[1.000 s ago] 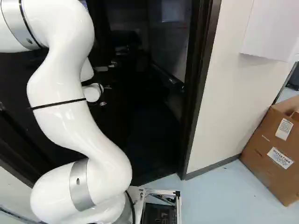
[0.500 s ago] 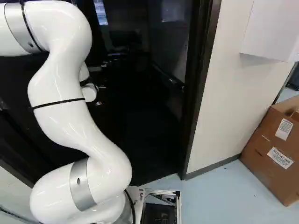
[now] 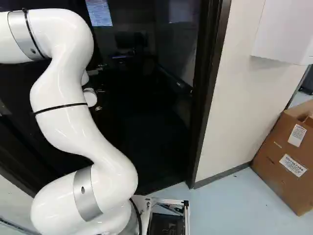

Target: Open the door and move inside

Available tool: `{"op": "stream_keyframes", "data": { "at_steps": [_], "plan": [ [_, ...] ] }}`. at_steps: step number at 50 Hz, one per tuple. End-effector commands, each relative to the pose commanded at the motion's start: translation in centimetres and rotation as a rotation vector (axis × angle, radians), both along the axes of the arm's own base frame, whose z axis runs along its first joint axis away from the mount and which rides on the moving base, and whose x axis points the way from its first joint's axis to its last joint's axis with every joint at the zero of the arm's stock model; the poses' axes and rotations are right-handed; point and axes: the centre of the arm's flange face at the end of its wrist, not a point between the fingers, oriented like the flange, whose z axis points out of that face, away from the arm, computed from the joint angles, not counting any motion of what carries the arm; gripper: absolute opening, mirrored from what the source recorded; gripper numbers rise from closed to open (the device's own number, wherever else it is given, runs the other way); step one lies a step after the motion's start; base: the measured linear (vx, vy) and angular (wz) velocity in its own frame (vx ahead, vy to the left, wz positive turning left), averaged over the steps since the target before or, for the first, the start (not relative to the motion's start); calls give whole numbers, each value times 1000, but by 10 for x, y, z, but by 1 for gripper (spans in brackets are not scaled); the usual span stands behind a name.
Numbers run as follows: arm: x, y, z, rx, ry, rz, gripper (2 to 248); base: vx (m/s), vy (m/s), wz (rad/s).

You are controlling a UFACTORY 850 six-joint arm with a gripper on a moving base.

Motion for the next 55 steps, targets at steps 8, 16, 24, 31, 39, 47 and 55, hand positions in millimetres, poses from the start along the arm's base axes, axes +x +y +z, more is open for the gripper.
{"op": "stream_keyframes", "data": {
  "at_steps": [8,16,24,31,39,47,55],
  "plan": [
    [0,14,-1,-5,-11,34,247,0,0,0],
    [-1,28,-3,-11,-22,68,247,0,0,0],
    [-1,41,-4,-15,-33,102,247,0,0,0],
    [0,54,-5,-19,-44,130,247,0,0,0],
    [0,67,-7,-23,-57,162,247,0,0,0],
    [-1,81,-9,-28,-70,195,247,0,0,0],
    [-2,94,-10,-36,-84,233,247,0,0,0]
  ]
}}
